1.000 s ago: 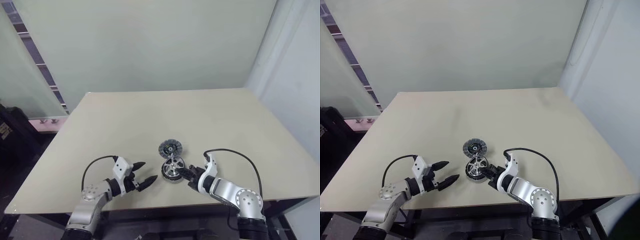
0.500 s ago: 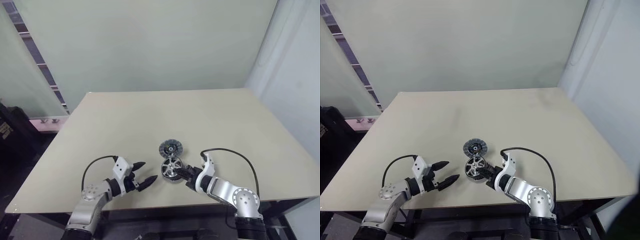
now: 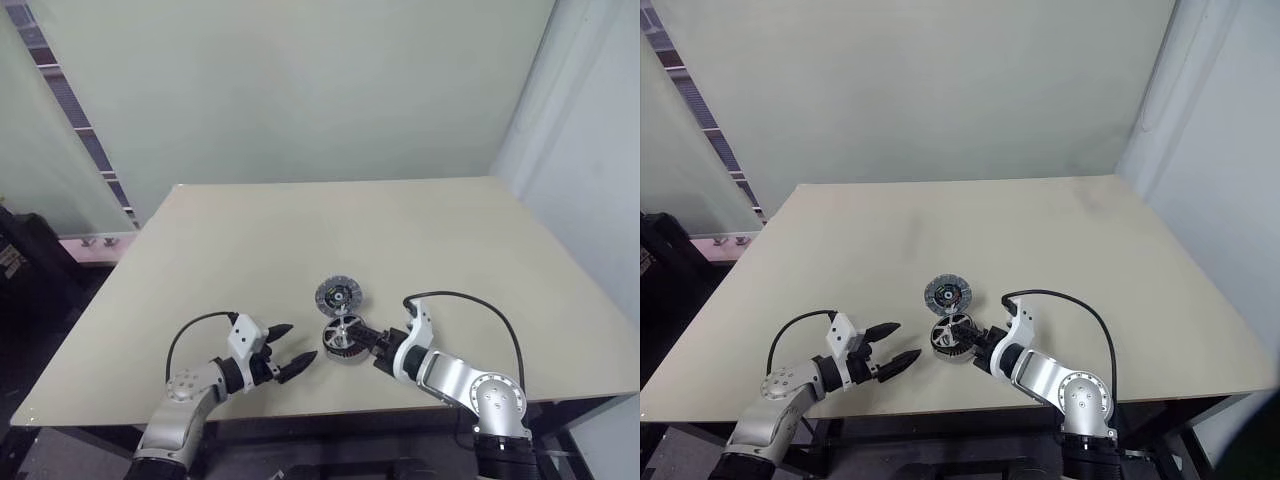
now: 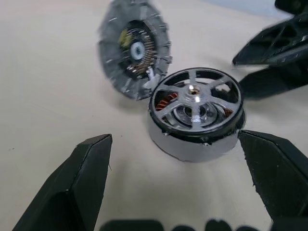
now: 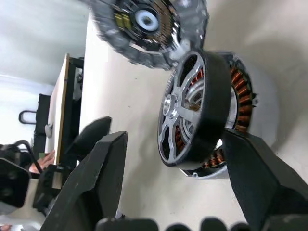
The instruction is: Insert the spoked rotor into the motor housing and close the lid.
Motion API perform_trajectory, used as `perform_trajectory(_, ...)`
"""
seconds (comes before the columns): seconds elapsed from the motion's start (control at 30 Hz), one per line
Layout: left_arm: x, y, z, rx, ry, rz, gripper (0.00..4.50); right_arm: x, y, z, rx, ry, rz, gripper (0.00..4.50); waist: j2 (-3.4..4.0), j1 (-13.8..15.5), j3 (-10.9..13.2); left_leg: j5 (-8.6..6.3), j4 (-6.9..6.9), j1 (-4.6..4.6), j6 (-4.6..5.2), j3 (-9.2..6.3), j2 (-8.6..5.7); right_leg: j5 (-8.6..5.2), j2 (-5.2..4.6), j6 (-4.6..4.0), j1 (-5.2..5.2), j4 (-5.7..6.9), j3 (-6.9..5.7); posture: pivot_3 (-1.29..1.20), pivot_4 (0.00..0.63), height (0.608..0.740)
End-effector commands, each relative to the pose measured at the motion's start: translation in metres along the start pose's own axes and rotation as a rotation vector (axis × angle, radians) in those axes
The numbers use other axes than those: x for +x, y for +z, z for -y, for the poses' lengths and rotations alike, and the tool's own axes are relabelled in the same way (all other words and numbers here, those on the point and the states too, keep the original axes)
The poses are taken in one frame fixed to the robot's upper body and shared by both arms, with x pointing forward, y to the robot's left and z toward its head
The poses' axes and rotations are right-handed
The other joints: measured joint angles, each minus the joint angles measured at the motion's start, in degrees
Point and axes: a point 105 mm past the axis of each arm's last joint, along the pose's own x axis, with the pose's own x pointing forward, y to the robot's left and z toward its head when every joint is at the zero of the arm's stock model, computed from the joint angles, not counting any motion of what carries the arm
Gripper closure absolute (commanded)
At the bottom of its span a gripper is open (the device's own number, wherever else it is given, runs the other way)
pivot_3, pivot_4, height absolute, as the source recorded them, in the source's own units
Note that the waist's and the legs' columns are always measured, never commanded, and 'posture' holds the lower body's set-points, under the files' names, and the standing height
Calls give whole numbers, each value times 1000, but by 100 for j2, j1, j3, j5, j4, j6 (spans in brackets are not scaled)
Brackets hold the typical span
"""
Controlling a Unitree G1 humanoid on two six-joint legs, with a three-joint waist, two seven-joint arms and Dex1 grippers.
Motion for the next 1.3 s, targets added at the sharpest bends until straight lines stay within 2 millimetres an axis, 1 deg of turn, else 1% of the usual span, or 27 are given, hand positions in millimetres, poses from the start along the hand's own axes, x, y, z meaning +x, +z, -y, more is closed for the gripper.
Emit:
perform_trajectory(0.03, 3, 15, 0, 52, -9, 42, 0, -16, 21, -9, -136, -4, 53, 1098, -1, 0, 0, 0, 1, 0, 0, -1, 0, 0, 0, 0, 2, 0, 0, 0, 0, 740)
perform_trajectory(0.17, 3, 15, -1, 53, -10, 40, 0, -25, 31, -5, -246, -50, 69, 1098, -1, -1, -1, 0, 7, 0, 0, 3, 0, 0, 0, -1, 3, 0, 1, 0, 0, 740)
perform_trajectory(0.2, 3, 15, -1, 53, -10, 39, 0, -26, 33, -6, -264, -47, 75, 1098, -1, -3, -1, 0, 8, 1, 0, 4, 1, 0, 0, -1, 3, 1, 1, 0, 0, 740)
perform_trajectory(0.27, 3, 16, -1, 55, -10, 39, 0, -25, 39, -11, -377, -49, 115, 1098, -1, -5, -1, 0, 8, 4, 0, 10, 8, -1, 5, -1, 2, 2, 1, 0, 0, 740)
perform_trajectory(0.3, 3, 16, -1, 56, -11, 40, 0, -23, 41, -14, -424, -44, 133, 1262, -1, -4, -1, 0, 8, 4, 0, 11, 8, -1, 6, -1, 2, 3, 2, 0, 0, 740)
perform_trajectory(0.37, 4, 17, -2, 57, -12, 40, 0, -18, 40, -20, -512, -32, 150, 1713, -1, -3, -1, 0, 9, 6, 0, 11, 9, -1, 8, -1, 3, 3, 2, 0, 0, 740)
perform_trajectory(0.43, 4, 17, -2, 59, -13, 41, 0, -9, 36, -24, -612, -25, 158, 2329, -3, -2, -2, 0, 10, 6, 0, 10, 8, -1, 8, -1, 6, 2, 2, 0, 0, 740)
perform_trajectory(0.47, 4, 17, -2, 60, -13, 40, 0, -4, 33, -26, -654, -17, 162, 2737, -3, -2, -2, 0, 9, 5, 0, 10, 8, 0, 8, -1, 6, 1, 2, 0, 0, 740)
perform_trajectory(0.53, 4, 18, -3, 63, -13, 40, 0, 6, 26, -30, -725, -2, 164, 3377, -4, -2, -2, 0, 10, 4, 0, 10, 6, 0, 8, -1, 6, 0, 5, 0, 0, 740)
perform_trajectory(0.57, 4, 18, -3, 64, -12, 40, 0, 10, 24, -30, -752, 0, 163, 3840, -4, 0, -2, 0, 10, 4, 0, 10, 6, 0, 8, 0, 5, 0, 5, 0, 0, 740)
perform_trajectory(0.63, 3, 19, -4, 66, -10, 40, 0, 19, 17, -27, -788, 3, 151, 4462, -4, -2, -2, 0, 11, 4, 0, 10, 5, 0, 8, 0, 6, 0, 5, 0, 0, 740)
perform_trajectory(0.7, 3, 19, -4, 68, -8, 40, 0, 26, 13, -23, -805, 6, 142, 4462, -5, 0, -3, 0, 13, 5, 0, 10, 5, 0, 8, 0, 7, 1, 5, 0, 0, 740)
perform_trajectory(0.73, 2, 19, -4, 69, -8, 40, 0, 30, 9, -18, -804, -5, 132, 4462, -5, 0, -3, 0, 15, 5, 0, 8, 5, 0, 8, 0, 9, 1, 4, 0, 0, 740)
perform_trajectory(0.83, 2, 20, -4, 72, -5, 41, 0, 41, -9, 16, -813, -85, 41, 4462, -7, -1, -4, 0, 16, 8, 0, 8, 5, 1, 8, -1, 9, 2, 5, 0, 0, 740)
perform_trajectory(0.93, 2, 20, -4, 72, -4, 43, 0, 43, -23, 38, -820, -132, -20, 4462, -11, -1, -10, 0, 16, 13, 0, 9, 4, 1, 9, -1, 13, 5, 8, 0, 0, 740)
perform_trajectory(1.0, 1, 20, -4, 73, -2, 44, 0, 40, -28, 47, -818, -151, -32, 4462, -15, -2, -30, 0, 15, 27, -1, 8, 7, 1, 11, -1, 18, 6, 7, 0, 0, 740)
perform_trajectory(1.07, 1, 20, -4, 71, 0, 44, 0, 37, -25, 42, -785, -133, -1, 4462, -19, 0, -55, -1, 15, 29, -2, 3, 8, 0, 14, -2, 20, 6, 5, 0, 0, 740)
perform_trajectory(1.23, 1, 18, -3, 66, -1, 42, 0, 29, 0, 19, -799, -74, 98, 4462, -21, 1, -65, 0, 23, 26, -2, 1, 8, 0, 14, -3, 20, 6, 6, 0, 0, 740)
perform_trajectory(1.3, 2, 18, -3, 65, -3, 43, 0, 25, 7, 10, -825, -43, 104, 4462, -21, 1, -65, 0, 25, 22, -2, 1, 7, 0, 13, -2, 18, 5, 7, 0, 0, 740)
